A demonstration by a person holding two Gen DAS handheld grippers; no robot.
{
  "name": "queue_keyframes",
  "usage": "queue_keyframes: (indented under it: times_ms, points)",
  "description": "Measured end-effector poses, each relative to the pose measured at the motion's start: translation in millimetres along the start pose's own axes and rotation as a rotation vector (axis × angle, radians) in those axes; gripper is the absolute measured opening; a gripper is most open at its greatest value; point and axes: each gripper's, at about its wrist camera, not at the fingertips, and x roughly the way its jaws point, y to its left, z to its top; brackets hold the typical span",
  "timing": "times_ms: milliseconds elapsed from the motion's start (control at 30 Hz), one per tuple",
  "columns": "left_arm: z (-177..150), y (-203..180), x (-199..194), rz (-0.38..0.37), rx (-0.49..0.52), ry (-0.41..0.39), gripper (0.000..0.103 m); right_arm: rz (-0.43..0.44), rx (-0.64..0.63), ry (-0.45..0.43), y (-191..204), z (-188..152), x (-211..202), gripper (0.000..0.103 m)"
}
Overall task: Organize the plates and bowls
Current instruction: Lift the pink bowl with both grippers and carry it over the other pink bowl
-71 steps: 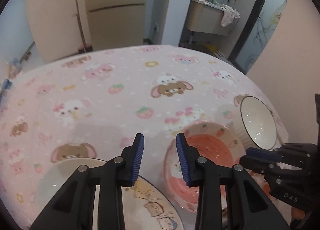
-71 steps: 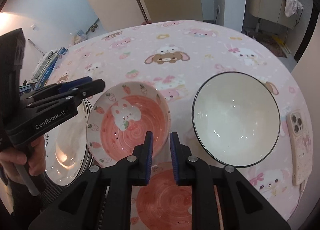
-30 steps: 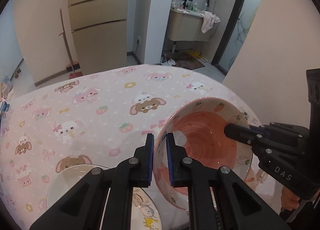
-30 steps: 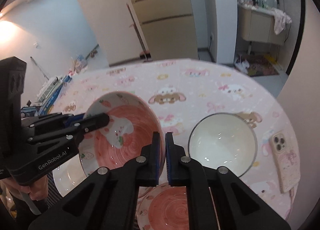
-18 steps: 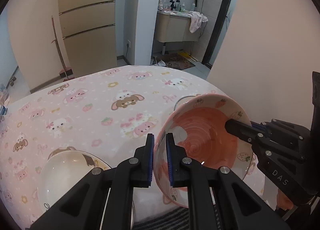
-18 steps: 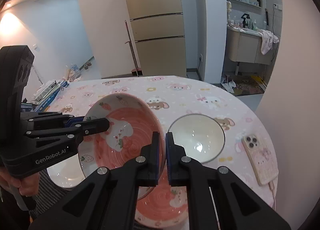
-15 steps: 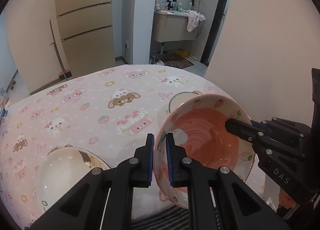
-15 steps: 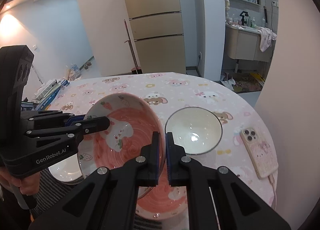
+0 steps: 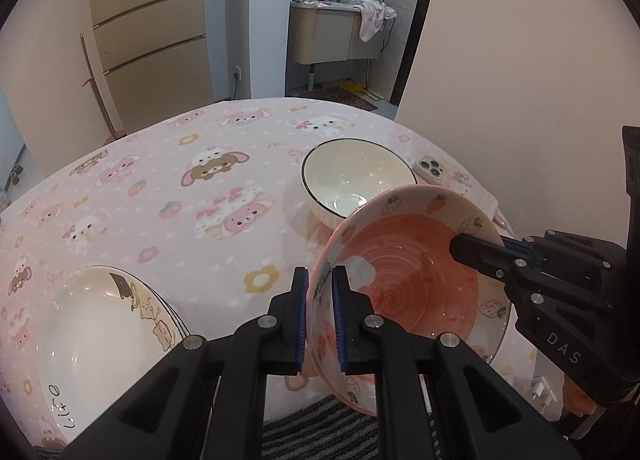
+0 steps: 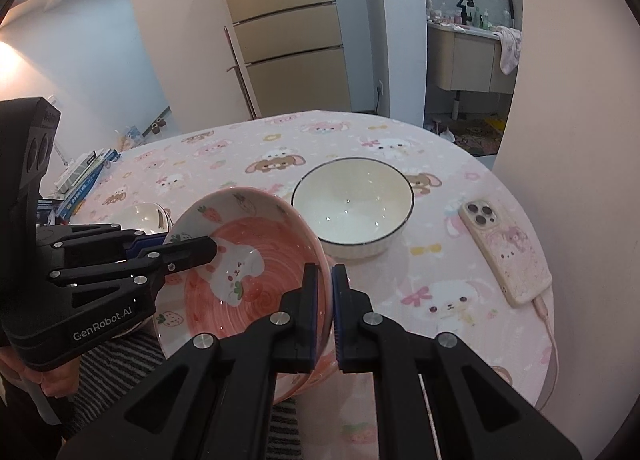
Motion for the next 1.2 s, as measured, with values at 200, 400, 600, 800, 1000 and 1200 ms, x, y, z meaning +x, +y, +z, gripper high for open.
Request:
queue_keyframes:
  times_ms: [200, 400, 600, 800, 1000, 1200]
  points:
    - [-6, -11, 6, 0.052, 0.077, -0.021, 0.012, 0.008, 0.01, 0.034, -5, -9, 13, 0.007]
    - [-9, -11, 15, 0.055, 0.084, -0.016, 0.012, -0.006, 0.005, 0.045, -7, -14, 18, 0.007]
    - [-18, -18, 23, 0.099, 0.115, -0.041, 0.013, -0.032, -0.021, 0.035, -5, -15, 20, 0.007]
    - [-18, -19, 27, 0.089, 0.115, -0.04, 0.012, -0.037, -0.022, 0.053, -9, -21, 24, 0.008]
    - [-21, -21, 29, 0.128, 0.133, -0.042, 0.013, -0.047, -0.066, 0.061, -3, -21, 25, 0.014]
    - [-19, -18, 24, 0.121, 0.132, -0.061, 0.013, -0.021, -0.04, 0.08, -10, -23, 30, 0.017]
